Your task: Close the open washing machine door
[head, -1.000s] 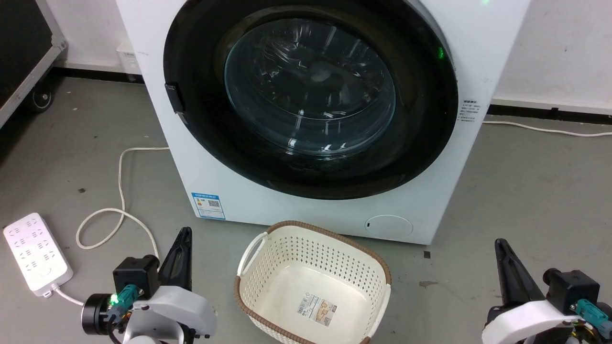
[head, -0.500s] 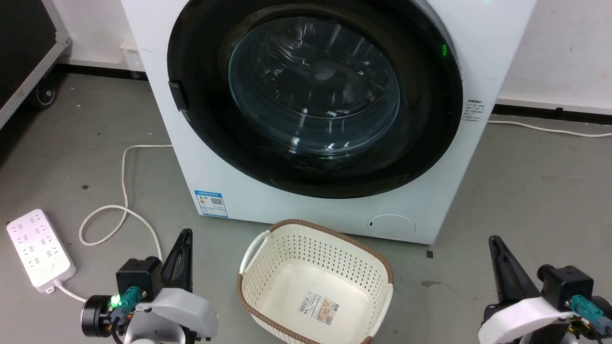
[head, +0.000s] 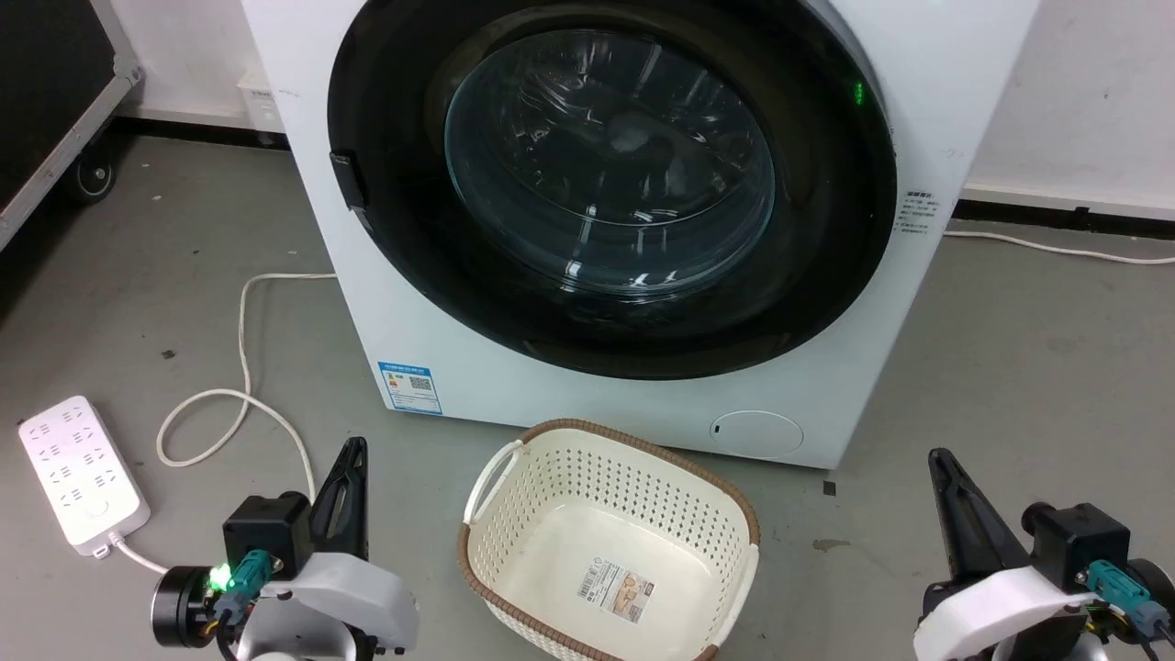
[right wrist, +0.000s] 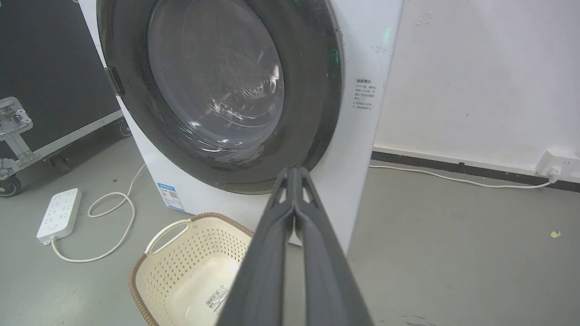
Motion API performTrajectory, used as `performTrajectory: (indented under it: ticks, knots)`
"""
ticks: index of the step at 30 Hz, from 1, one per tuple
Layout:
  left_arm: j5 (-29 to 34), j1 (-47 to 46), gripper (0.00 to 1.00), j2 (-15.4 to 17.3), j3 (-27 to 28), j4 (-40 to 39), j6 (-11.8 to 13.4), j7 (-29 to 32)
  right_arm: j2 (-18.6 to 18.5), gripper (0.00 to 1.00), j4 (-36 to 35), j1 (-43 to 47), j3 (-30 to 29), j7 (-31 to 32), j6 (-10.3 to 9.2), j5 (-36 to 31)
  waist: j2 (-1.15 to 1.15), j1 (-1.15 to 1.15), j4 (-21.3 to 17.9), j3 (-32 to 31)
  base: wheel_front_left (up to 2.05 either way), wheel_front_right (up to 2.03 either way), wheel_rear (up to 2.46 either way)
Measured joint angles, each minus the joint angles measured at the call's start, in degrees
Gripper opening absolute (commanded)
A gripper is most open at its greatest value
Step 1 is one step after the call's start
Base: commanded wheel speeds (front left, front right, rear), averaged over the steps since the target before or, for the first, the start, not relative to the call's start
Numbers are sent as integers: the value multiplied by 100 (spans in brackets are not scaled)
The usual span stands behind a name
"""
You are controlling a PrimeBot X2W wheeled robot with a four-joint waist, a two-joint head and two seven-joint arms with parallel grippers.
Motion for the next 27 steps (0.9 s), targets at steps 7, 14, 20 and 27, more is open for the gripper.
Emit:
performTrajectory:
  ticks: [7, 14, 20, 27]
  knots:
    - [107, 63, 0, -30, 29, -78, 0, 62, 0, 0, -80, 3, 35, 67, 0, -25, 0, 0, 22, 11, 0, 0, 0]
    - [201, 85, 0, -71, 56, -157, 0, 107, 0, 0, -154, 5, 73, 146, 0, -68, 0, 0, 44, 21, 0, 0, 0]
    - [288, 110, 0, -115, 89, -218, 0, 152, 0, 0, -214, 7, 105, 202, 0, -115, 0, 0, 64, 30, 0, 0, 0]
    - [380, 175, 0, -153, 134, -294, 0, 204, 0, 0, -292, 10, 141, 290, 0, -159, 0, 0, 86, 41, 0, 0, 0]
